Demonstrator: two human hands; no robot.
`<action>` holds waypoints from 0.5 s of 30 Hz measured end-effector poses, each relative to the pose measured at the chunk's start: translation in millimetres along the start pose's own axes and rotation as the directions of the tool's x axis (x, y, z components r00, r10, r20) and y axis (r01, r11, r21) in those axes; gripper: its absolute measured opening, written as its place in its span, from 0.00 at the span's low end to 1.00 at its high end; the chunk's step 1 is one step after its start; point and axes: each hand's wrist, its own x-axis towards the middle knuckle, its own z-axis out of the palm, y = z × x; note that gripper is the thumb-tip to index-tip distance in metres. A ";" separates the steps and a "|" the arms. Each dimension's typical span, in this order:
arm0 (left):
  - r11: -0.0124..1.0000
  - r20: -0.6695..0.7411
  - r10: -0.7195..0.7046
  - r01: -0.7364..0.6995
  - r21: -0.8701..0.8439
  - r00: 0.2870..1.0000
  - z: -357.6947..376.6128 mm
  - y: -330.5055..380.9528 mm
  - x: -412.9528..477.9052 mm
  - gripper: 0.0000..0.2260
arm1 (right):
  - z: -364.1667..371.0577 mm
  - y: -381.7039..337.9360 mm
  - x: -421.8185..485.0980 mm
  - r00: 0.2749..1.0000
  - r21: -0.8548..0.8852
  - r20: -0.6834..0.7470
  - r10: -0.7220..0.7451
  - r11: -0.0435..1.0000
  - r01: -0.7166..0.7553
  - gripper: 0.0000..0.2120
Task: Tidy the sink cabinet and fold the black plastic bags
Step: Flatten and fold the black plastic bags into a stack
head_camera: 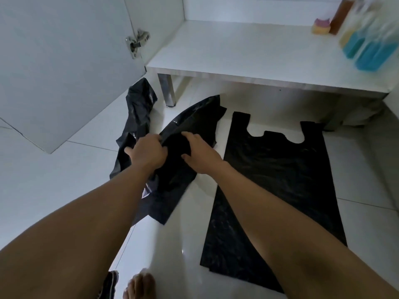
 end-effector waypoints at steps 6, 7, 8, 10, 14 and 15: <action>0.884 0.097 0.157 -0.095 -0.458 0.983 -52.1 34.0 20.1 0.22 | -8.7 32.7 -7.9 0.997 -0.141 0.043 0.071 0.988 -0.064 0.49; 0.856 0.078 0.136 -0.077 -0.511 0.988 -61.0 41.2 21.8 0.24 | -9.0 37.8 -11.7 0.999 -0.158 0.046 0.029 0.987 -0.021 0.53; 0.831 0.069 0.126 -0.068 -0.553 0.990 -68.1 46.1 25.4 0.26 | -9.8 40.3 -15.0 1.000 -0.154 0.020 -0.014 0.988 0.017 0.55; 0.823 0.061 0.146 -0.087 -0.562 0.987 -80.1 52.2 32.0 0.28 | -10.5 39.0 -17.1 0.995 -0.049 -0.070 -0.065 0.997 0.062 0.52; 0.873 -0.054 0.180 -0.185 -0.451 0.982 -105.2 62.2 38.5 0.29 | -15.8 18.7 -12.6 0.976 0.333 -0.216 -0.037 0.937 0.109 0.24; 0.879 -0.082 0.182 -0.200 -0.432 0.980 -110.7 65.0 39.0 0.28 | -19.2 13.1 -10.3 0.969 0.358 -0.248 -0.023 0.927 0.113 0.20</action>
